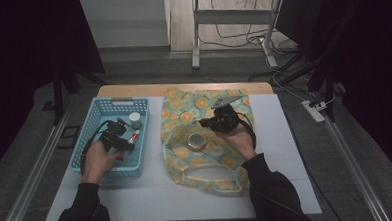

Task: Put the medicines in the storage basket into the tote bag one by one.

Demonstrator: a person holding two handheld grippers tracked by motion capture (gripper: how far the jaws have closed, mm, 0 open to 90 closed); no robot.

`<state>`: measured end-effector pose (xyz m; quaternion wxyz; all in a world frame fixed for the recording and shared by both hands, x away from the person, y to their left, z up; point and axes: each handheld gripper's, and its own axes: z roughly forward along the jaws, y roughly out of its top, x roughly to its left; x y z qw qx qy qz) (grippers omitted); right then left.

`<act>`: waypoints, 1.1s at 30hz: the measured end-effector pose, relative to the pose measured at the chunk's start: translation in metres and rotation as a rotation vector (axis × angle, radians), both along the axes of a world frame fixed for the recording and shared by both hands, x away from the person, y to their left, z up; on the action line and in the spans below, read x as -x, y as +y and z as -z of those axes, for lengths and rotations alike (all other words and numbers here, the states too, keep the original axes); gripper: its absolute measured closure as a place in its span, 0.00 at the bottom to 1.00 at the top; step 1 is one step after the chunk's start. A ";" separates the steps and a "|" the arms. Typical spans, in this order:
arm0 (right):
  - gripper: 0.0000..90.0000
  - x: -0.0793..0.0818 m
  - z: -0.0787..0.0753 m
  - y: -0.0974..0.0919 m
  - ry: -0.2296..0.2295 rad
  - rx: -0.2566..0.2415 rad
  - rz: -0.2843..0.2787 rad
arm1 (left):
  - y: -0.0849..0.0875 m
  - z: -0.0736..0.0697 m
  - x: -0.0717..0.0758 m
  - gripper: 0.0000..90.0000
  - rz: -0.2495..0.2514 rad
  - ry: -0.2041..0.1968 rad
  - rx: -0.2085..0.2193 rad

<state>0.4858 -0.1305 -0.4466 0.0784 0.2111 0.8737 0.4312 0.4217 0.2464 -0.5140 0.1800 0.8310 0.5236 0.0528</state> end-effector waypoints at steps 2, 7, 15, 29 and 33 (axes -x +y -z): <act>1.00 0.000 0.000 0.000 0.000 0.000 0.000 | 0.000 0.000 0.000 0.73 0.000 0.003 0.007; 1.00 0.000 0.000 0.000 0.000 0.000 0.000 | 0.002 -0.001 0.000 0.78 -0.012 0.005 0.017; 1.00 0.000 0.000 0.000 0.000 0.000 -0.001 | 0.002 -0.002 0.000 0.81 -0.022 0.002 0.018; 1.00 0.000 -0.001 -0.001 -0.002 -0.005 0.004 | 0.003 -0.013 0.003 0.81 -0.047 -0.072 0.036; 1.00 -0.001 -0.001 -0.001 0.000 -0.006 0.006 | 0.004 -0.016 0.004 0.81 -0.048 -0.088 0.040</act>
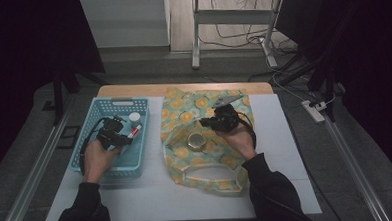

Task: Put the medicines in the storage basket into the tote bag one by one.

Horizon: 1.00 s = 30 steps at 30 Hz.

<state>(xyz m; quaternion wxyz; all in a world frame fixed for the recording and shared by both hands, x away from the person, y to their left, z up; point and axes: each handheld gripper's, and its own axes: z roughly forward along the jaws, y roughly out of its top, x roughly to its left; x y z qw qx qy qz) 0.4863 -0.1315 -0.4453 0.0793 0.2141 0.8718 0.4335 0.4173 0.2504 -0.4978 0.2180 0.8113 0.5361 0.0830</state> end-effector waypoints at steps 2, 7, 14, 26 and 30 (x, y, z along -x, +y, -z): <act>1.00 0.000 0.000 0.000 0.000 -0.001 0.000 | 0.001 -0.001 0.001 0.81 -0.002 -0.010 0.004; 1.00 0.000 -0.001 0.000 -0.003 -0.002 0.000 | 0.004 -0.005 0.003 0.81 -0.003 -0.030 0.017; 1.00 0.000 -0.002 -0.001 -0.005 -0.008 0.003 | 0.013 -0.013 0.007 0.81 -0.031 -0.057 0.062; 1.00 0.000 -0.005 -0.003 -0.014 -0.021 0.006 | 0.011 -0.030 0.015 0.81 0.008 -0.148 0.087; 1.00 0.001 -0.007 -0.003 -0.018 -0.026 0.009 | 0.011 -0.034 0.017 0.81 0.006 -0.157 0.108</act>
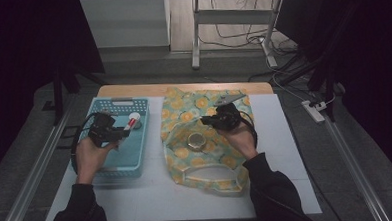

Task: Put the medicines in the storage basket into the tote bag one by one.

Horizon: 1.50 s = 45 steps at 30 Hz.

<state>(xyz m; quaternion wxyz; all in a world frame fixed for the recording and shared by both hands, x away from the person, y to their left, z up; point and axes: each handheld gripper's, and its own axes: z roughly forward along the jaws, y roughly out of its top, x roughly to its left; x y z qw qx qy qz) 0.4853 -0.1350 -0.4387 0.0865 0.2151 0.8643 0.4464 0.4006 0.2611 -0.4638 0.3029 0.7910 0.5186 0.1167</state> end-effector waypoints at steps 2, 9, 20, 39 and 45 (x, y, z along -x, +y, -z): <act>1.00 0.000 -0.001 0.000 -0.003 0.000 -0.002 | -0.001 -0.003 0.001 0.81 0.003 -0.009 0.011; 1.00 0.001 -0.002 0.000 -0.009 -0.003 -0.002 | -0.009 -0.015 0.005 0.81 0.028 -0.023 0.041; 1.00 0.001 -0.003 0.000 -0.011 -0.004 0.001 | -0.028 -0.032 0.012 0.81 0.085 -0.051 0.065; 1.00 0.001 -0.003 0.000 -0.013 -0.009 0.001 | -0.078 -0.039 0.016 0.81 0.232 -0.016 0.093; 1.00 0.001 -0.004 -0.001 -0.014 -0.009 0.002 | -0.097 -0.034 0.015 0.81 0.290 0.007 0.089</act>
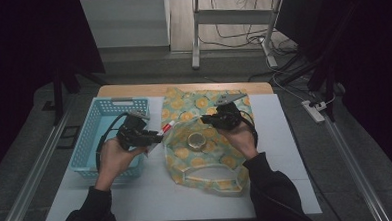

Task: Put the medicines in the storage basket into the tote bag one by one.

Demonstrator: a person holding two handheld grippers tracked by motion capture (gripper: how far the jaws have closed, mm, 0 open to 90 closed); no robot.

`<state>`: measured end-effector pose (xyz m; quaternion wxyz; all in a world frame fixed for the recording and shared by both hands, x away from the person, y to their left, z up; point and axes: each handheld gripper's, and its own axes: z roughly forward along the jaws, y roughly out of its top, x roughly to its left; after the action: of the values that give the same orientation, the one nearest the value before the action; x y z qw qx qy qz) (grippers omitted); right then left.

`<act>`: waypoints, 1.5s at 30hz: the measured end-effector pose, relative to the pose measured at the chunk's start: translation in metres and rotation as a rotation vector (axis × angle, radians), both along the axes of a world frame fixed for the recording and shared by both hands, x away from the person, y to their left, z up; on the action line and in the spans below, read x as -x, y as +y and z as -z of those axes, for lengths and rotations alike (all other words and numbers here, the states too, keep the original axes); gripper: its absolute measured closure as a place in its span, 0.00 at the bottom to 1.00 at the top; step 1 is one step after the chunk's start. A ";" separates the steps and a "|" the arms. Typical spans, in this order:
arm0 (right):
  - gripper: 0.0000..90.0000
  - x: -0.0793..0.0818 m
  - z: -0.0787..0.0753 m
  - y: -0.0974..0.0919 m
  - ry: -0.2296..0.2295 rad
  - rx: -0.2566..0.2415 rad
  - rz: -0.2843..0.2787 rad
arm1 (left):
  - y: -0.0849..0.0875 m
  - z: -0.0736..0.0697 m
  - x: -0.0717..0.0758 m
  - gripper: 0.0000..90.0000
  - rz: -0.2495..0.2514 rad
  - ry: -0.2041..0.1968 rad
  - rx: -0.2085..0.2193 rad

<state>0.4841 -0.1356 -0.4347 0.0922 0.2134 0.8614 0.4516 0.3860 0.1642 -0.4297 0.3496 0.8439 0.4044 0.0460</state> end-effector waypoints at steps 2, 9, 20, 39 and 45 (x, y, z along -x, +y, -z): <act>1.00 0.000 0.000 0.000 0.000 0.000 0.000 | -0.006 0.002 -0.001 0.81 0.016 0.006 0.000; 1.00 0.000 -0.001 0.000 -0.002 -0.002 0.000 | -0.027 0.009 -0.003 0.81 0.063 0.012 -0.010; 1.00 0.001 0.000 0.001 -0.001 -0.001 0.000 | -0.056 0.015 -0.009 0.81 0.119 0.013 -0.031; 1.00 0.002 -0.001 0.001 0.000 -0.010 -0.003 | -0.089 0.026 -0.030 0.81 0.141 0.025 -0.044; 1.00 0.002 -0.001 0.001 0.000 -0.011 -0.002 | -0.100 0.031 -0.039 0.81 0.135 0.013 -0.055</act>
<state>0.4826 -0.1342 -0.4339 0.0907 0.2127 0.8592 0.4563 0.4254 0.0644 -0.4605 0.3256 0.8788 0.3477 0.0279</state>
